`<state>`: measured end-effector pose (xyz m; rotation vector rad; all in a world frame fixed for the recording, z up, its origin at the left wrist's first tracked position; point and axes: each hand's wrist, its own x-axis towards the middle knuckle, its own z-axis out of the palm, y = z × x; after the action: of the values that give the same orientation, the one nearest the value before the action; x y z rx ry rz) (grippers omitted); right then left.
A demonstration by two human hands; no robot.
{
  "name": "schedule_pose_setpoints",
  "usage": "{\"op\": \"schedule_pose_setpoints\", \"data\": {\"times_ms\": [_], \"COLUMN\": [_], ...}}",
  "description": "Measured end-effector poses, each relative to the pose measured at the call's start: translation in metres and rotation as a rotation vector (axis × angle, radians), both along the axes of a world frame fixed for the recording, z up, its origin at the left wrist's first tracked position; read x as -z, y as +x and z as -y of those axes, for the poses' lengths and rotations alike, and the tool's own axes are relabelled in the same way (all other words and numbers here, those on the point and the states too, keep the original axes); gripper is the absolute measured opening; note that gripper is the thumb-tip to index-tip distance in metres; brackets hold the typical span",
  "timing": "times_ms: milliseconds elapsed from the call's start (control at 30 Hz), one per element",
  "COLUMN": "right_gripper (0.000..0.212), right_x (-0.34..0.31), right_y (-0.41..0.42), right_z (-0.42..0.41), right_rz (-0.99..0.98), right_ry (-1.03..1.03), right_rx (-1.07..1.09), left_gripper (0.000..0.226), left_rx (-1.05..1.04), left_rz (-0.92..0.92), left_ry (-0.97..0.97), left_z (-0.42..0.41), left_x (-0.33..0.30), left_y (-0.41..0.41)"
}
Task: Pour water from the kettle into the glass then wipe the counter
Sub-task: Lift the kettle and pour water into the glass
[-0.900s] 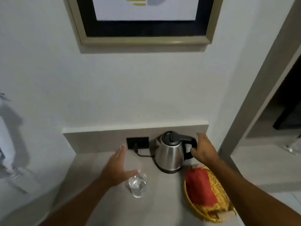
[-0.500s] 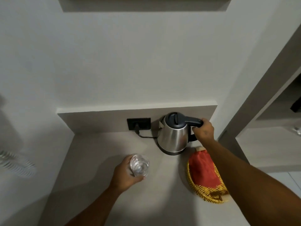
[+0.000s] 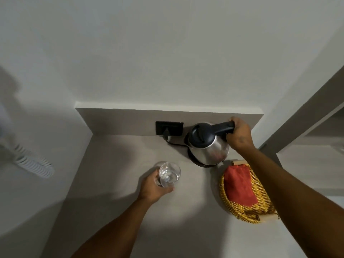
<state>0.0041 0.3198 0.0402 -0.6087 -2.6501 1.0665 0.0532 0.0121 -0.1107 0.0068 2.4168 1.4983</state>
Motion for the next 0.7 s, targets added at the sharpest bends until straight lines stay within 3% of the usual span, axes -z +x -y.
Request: {"op": "schedule_pose_setpoints", "data": {"times_ms": [133, 333, 700], "right_gripper": [0.025, 0.021, 0.017], "right_x": [-0.024, -0.047, -0.067], "right_y": [0.001, 0.011, 0.019], "right_z": [0.028, 0.073, 0.123], "right_rz": [-0.061, -0.166, -0.196], "right_ry": [0.340, 0.653, 1.003], "right_rx": [-0.281, -0.549, -0.680], "left_gripper": [0.073, 0.067, 0.058], "left_rx": [-0.001, 0.006, 0.020], "left_rz": [0.008, -0.008, -0.012], "left_ry": [-0.014, -0.028, 0.026], "left_z": [0.002, 0.003, 0.002], "left_x": [0.002, 0.004, 0.002], "left_y": [0.001, 0.002, 0.005]}}
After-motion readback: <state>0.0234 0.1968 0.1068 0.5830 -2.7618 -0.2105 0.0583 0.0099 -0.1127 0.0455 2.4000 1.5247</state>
